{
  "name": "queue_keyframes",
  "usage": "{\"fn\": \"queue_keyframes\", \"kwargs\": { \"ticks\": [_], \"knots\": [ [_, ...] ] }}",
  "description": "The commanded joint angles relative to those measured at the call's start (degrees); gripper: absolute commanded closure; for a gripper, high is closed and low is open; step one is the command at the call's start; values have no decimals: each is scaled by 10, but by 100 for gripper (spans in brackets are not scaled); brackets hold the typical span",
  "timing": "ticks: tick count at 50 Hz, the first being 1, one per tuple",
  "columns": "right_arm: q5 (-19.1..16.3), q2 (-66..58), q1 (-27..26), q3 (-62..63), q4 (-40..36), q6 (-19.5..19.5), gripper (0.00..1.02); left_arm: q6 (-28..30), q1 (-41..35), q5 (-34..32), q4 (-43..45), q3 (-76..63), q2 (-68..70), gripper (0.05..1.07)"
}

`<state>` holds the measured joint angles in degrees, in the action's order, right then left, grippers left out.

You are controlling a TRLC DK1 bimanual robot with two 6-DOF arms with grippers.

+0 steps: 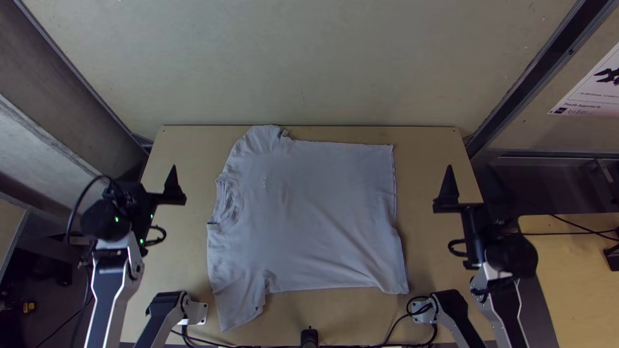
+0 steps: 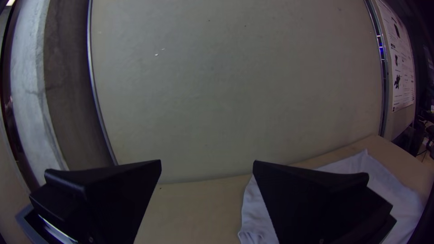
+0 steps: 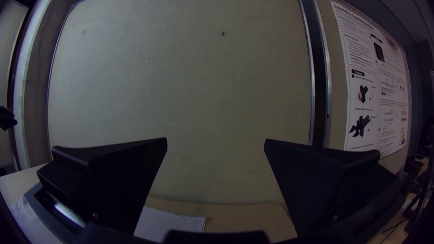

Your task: Fold the t-shirt

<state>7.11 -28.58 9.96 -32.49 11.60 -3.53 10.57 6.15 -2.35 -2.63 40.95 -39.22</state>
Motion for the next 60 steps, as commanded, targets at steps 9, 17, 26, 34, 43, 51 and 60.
{"fn": "queue_keyframes", "kwargs": {
  "ticks": [9, 17, 26, 34, 43, 51, 60],
  "knots": [
    [4, -178, -5, -158, 11, -13, 4, -17, -30, 0, 19, 158, -151, 10],
    [4, -262, -5, -217, 19, -10, 4, -41, -47, 2, 12, 248, -247, 10],
    [4, -353, -4, -288, 12, -4, 4, -56, -71, 2, 4, 335, -355, 10],
    [4, -431, -2, -347, -14, 6, 4, -71, -82, 2, -26, 430, -455, 10],
    [4, -519, -4, -412, -60, 29, 4, -83, -97, 2, -96, 552, -573, 10],
    [3, -605, -4, -492, -141, 57, 4, -89, -106, 2, -188, 690, -689, 10],
    [1, -669, -4, -530, -165, 80, 4, -97, -112, 2, -265, 807, -800, 10]
  ]
}}
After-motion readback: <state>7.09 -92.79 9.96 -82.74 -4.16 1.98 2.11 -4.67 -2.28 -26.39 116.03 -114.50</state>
